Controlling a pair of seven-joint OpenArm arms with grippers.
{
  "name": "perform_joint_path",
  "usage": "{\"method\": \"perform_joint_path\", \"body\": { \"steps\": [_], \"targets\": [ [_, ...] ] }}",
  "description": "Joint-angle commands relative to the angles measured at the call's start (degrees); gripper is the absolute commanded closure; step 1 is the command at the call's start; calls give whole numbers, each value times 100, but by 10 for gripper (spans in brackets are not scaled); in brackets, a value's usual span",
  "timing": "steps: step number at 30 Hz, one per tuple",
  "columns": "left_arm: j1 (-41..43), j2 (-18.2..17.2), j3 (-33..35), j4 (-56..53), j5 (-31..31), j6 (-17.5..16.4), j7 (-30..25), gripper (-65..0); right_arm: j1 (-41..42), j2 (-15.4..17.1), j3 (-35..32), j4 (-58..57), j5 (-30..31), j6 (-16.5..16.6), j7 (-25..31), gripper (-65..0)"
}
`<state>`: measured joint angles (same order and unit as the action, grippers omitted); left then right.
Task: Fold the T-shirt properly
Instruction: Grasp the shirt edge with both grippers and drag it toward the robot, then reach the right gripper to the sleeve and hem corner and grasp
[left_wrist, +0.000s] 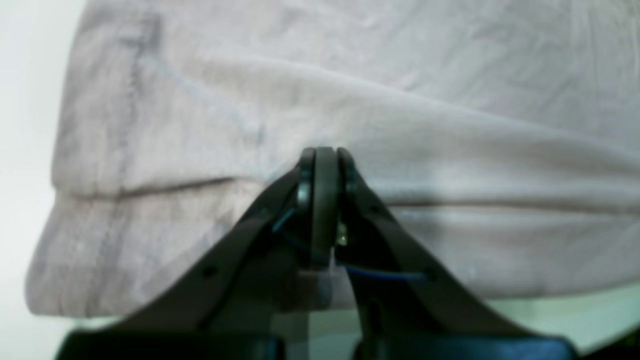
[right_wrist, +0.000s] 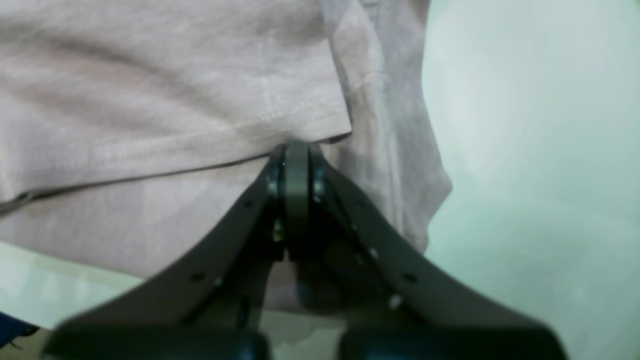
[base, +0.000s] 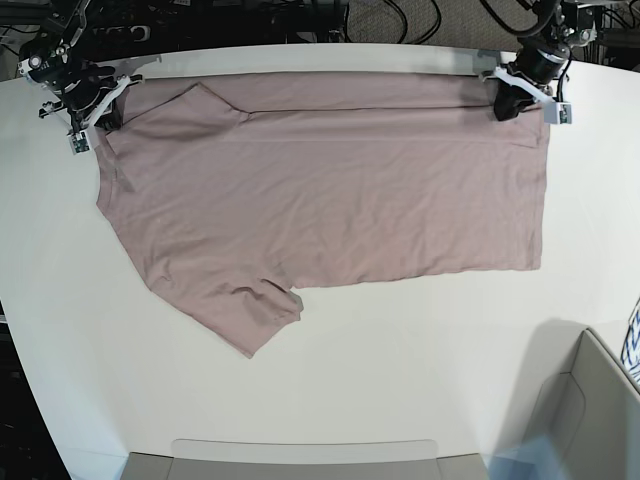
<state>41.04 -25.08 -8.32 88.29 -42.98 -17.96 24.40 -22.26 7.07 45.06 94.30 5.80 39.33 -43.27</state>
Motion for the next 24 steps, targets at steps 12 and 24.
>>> {"method": "perform_joint_path", "body": {
  "steps": [12,24],
  "targets": [
    [138,25,98,907,698,464,1599,0,340,-536,896,1317,-585,67,-504,0],
    [-627,60,-1177,1988,689,464,3384,0,1149,-536,413,1897,-673,67,-513,0]
  ]
}}
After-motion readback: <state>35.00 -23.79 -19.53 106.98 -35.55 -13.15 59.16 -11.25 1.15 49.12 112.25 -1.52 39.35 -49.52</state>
